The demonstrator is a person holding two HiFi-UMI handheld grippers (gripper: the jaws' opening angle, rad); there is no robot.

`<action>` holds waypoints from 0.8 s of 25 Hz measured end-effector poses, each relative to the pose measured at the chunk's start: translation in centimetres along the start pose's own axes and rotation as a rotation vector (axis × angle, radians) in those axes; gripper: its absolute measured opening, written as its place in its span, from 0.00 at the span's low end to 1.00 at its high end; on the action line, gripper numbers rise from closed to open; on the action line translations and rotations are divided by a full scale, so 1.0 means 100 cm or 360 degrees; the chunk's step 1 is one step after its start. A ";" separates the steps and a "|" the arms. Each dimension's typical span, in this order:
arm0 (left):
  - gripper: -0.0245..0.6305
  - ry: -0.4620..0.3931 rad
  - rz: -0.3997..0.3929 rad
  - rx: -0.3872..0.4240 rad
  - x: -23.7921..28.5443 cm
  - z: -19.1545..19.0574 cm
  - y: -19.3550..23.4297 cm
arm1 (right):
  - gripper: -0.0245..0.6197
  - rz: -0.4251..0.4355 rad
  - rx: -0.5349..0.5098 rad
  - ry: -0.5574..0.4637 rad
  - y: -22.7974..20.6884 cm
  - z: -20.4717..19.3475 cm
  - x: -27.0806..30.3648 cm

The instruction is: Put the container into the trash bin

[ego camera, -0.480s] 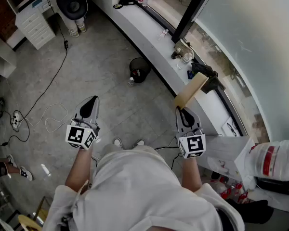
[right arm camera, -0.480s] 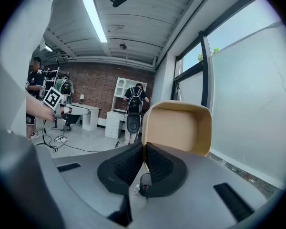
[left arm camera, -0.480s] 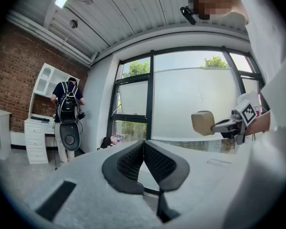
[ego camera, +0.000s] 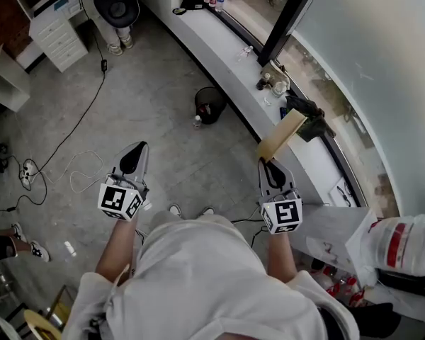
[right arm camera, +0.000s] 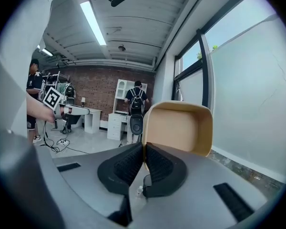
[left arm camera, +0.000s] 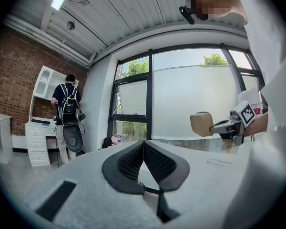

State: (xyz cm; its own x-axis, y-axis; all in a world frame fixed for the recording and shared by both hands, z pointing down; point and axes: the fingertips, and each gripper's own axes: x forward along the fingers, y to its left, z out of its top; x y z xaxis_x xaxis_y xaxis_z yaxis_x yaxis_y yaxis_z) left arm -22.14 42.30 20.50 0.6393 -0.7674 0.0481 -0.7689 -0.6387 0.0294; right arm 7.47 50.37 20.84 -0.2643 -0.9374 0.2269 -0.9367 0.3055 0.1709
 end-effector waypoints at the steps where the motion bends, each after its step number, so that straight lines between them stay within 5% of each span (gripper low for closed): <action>1: 0.07 0.0004 0.0010 0.0005 0.000 0.000 -0.001 | 0.07 0.0019 0.0015 -0.0019 -0.002 0.000 0.001; 11: 0.07 0.0030 0.0051 0.0078 0.024 -0.006 -0.009 | 0.07 0.0152 0.0119 -0.0032 -0.024 -0.022 0.028; 20: 0.07 0.0155 0.0028 -0.0153 0.106 -0.063 0.039 | 0.07 0.0206 0.0215 0.0056 -0.042 -0.026 0.125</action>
State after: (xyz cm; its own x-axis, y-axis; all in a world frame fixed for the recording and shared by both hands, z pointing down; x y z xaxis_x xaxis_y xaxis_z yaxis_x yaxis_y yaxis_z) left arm -18.39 32.00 27.41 0.6254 -0.7665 0.1460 -0.7803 -0.6133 0.1229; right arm 8.65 37.80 25.46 -0.3787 -0.8844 0.2726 -0.9183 0.3959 0.0085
